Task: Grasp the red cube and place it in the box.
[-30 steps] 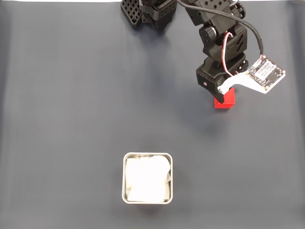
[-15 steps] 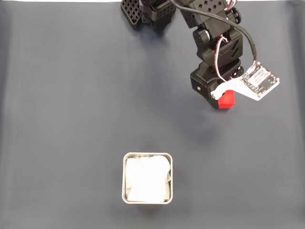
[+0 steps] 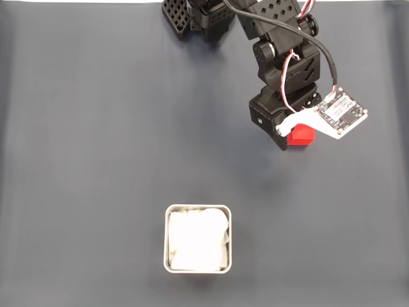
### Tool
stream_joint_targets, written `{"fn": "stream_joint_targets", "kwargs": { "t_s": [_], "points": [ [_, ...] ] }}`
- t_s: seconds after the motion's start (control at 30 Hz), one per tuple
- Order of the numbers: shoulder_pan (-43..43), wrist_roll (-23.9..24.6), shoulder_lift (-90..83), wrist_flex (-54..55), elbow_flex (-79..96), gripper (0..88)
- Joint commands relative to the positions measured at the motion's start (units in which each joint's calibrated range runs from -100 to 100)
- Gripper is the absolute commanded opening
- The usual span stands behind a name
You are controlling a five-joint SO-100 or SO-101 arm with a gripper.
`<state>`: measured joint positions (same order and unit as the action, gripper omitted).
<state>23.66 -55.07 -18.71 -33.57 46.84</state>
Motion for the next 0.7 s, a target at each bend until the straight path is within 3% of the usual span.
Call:
{"fn": "stream_joint_targets", "kwargs": {
  "t_s": [0.0,0.67],
  "points": [
    [0.55,0.10,-0.52,1.19,-0.12,33.5],
    [2.76,0.24,3.29,4.31,0.06,35.9]
  ]
}}
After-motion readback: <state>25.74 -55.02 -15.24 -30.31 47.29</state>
